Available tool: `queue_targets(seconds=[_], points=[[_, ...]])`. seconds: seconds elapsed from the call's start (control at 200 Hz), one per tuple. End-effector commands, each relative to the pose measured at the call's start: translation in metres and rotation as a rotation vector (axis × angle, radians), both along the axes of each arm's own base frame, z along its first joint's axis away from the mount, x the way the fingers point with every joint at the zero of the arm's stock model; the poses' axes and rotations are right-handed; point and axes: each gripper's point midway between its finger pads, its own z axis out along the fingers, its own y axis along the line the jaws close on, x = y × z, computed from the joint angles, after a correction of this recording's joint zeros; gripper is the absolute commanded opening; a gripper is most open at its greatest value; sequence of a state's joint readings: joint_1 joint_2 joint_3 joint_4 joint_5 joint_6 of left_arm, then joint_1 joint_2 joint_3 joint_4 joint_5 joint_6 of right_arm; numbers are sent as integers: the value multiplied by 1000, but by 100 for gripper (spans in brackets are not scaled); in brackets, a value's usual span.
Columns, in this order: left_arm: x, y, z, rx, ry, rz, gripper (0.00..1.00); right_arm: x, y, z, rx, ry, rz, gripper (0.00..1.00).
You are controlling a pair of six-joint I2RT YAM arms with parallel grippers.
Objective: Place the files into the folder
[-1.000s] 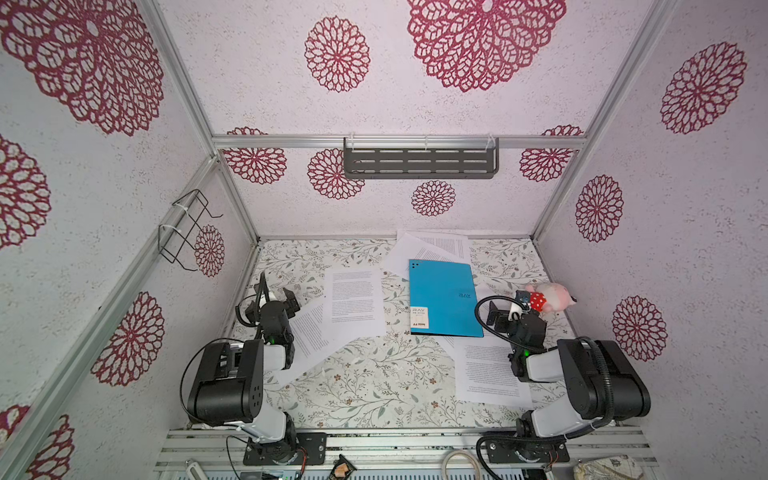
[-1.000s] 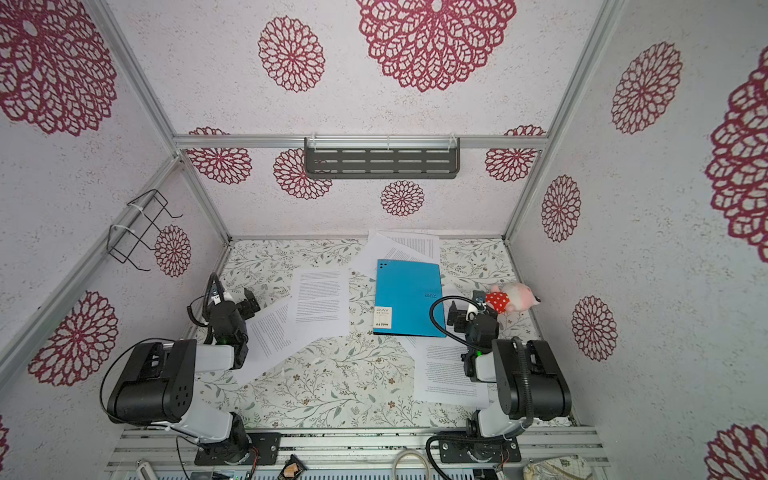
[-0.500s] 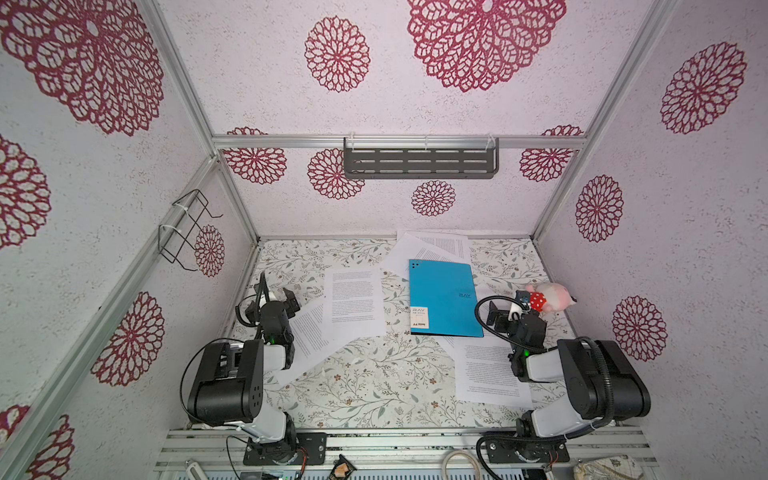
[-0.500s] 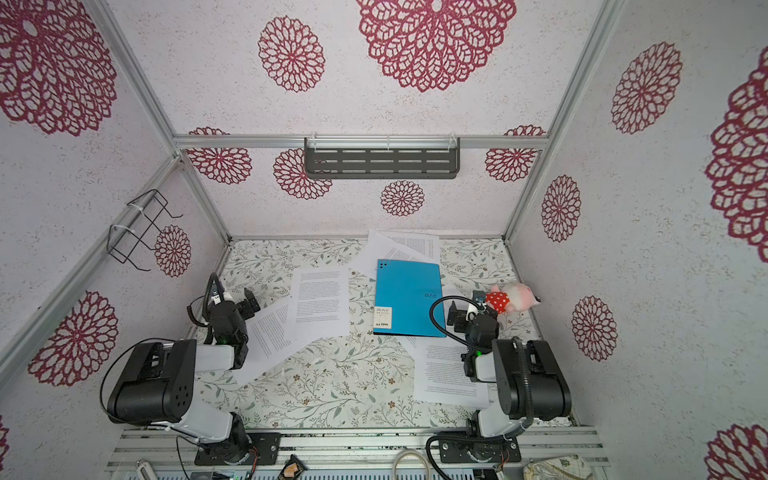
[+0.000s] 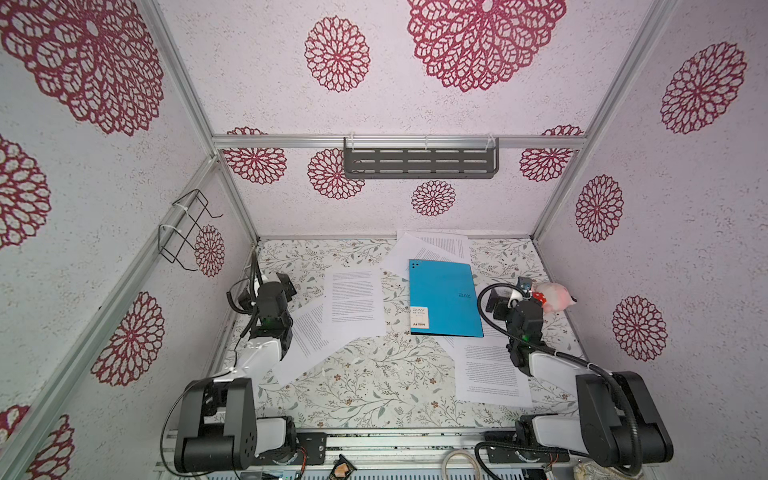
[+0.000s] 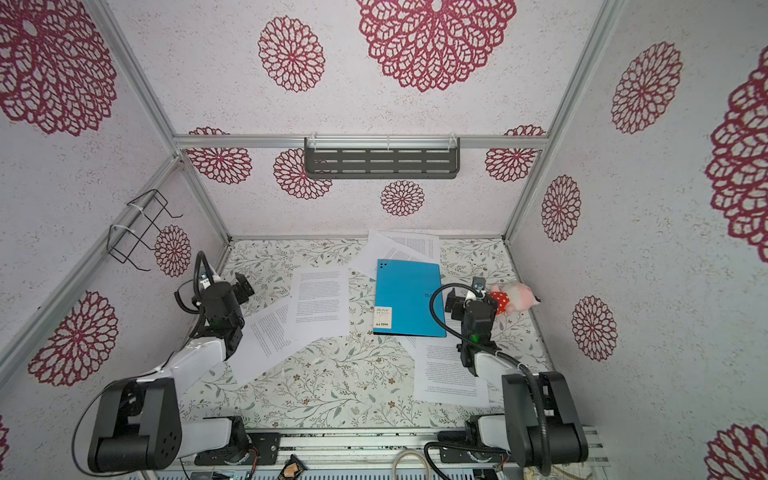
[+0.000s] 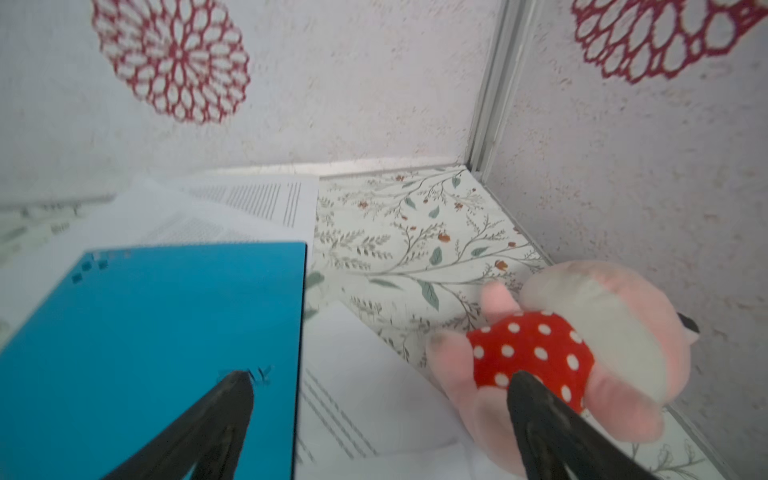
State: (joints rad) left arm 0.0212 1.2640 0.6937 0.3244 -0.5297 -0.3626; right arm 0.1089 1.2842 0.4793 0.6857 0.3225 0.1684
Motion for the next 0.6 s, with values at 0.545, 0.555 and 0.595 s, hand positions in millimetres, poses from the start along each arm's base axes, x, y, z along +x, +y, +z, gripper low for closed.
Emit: queue_targets(seconds=[0.545, 0.555, 0.595], points=[[14, -325, -98, -26, 631, -1066, 93, 94, 83, -115, 500, 570, 286, 90], [13, -329, -99, -6, 633, -1075, 93, 95, 85, -117, 503, 576, 290, 90], [10, -342, -104, 116, 642, -1119, 92, 95, 87, -122, 516, 589, 300, 89]])
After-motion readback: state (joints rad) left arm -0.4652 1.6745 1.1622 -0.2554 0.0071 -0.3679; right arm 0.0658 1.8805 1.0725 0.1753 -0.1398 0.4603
